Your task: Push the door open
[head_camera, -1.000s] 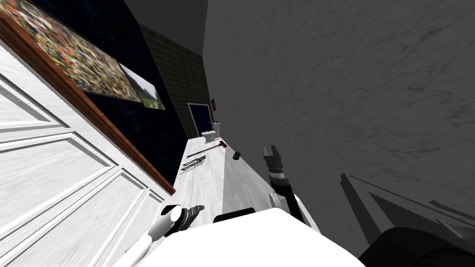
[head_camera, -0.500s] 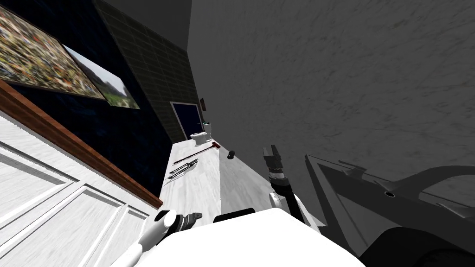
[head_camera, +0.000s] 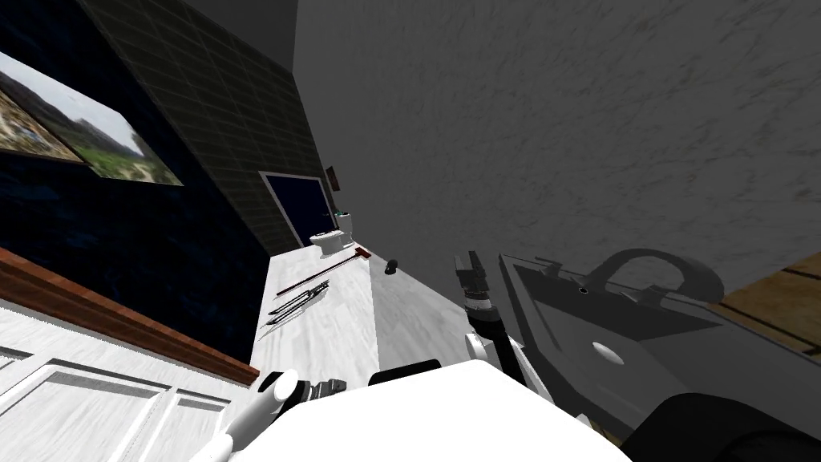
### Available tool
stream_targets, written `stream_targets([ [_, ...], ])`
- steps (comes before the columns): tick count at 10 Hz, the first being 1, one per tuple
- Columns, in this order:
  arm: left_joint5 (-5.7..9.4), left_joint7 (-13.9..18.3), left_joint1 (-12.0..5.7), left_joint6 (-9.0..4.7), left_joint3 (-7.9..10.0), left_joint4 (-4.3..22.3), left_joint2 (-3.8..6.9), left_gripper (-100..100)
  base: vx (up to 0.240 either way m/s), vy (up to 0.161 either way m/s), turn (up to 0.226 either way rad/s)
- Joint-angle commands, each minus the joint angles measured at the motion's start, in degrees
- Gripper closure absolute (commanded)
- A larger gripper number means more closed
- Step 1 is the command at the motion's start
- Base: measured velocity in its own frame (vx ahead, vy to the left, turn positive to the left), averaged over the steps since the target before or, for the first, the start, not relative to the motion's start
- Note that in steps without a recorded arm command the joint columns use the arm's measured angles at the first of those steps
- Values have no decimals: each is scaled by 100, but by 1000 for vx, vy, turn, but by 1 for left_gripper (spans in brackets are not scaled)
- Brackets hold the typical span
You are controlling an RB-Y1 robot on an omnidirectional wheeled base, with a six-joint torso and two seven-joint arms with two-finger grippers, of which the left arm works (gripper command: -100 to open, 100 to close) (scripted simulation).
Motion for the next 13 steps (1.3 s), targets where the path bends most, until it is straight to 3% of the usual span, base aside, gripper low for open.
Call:
stream_targets([
  [1, 125, -158, 28, 117, -17, 15, 44, -100, -93, 51, -195],
  [5, 558, -679, 191, 519, -108, -51, 229, -100, -121, 55, -296],
  [9, 802, -974, 285, 745, -159, -88, 333, -100, -94, 26, -220],
  [13, 1168, -1417, 425, 1085, -237, -144, 488, -100, -121, 36, -291],
])
